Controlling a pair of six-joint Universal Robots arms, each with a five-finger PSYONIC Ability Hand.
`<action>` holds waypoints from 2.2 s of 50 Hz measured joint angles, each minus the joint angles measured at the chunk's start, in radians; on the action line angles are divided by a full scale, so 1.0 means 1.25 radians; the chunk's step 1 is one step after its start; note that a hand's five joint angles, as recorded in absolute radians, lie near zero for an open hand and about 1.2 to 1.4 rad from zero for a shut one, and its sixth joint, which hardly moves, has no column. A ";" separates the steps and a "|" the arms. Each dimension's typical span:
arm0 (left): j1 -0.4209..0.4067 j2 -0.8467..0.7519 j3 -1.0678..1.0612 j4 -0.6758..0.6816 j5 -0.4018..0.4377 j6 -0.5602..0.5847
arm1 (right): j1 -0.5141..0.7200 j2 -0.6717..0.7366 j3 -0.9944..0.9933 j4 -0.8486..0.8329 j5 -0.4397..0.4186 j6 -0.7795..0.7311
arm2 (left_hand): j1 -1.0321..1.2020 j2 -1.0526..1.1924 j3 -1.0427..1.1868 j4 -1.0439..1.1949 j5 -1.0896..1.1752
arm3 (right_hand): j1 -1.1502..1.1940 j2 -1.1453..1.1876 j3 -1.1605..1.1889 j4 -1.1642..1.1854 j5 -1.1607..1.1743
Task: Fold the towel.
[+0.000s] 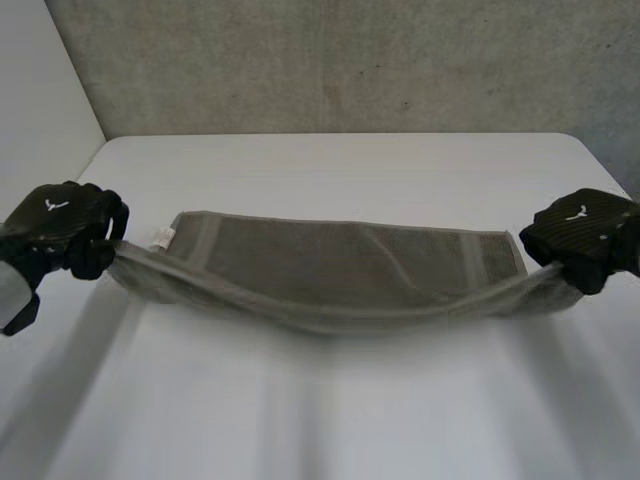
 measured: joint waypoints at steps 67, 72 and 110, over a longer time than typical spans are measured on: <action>-0.226 -0.485 0.588 -0.085 -0.277 -0.008 | 0.117 0.317 -0.326 -0.229 0.201 0.278 | -0.899 -0.964 -1.016 -0.986 -0.985 | -0.881 -0.866 -0.875 -0.871 -0.889; -0.221 -0.346 0.396 -0.048 -0.272 -0.011 | 0.112 0.221 -0.146 -0.288 0.201 0.279 | -0.900 -0.966 -1.017 -0.986 -0.986 | -0.882 -0.866 -0.875 -0.871 -0.889; -0.259 -0.170 -0.038 0.315 -0.267 -0.013 | -0.046 0.239 0.140 -0.609 0.282 0.221 | -0.904 -0.967 -1.021 -0.986 -0.989 | -0.009 -0.020 -0.013 -0.005 -0.007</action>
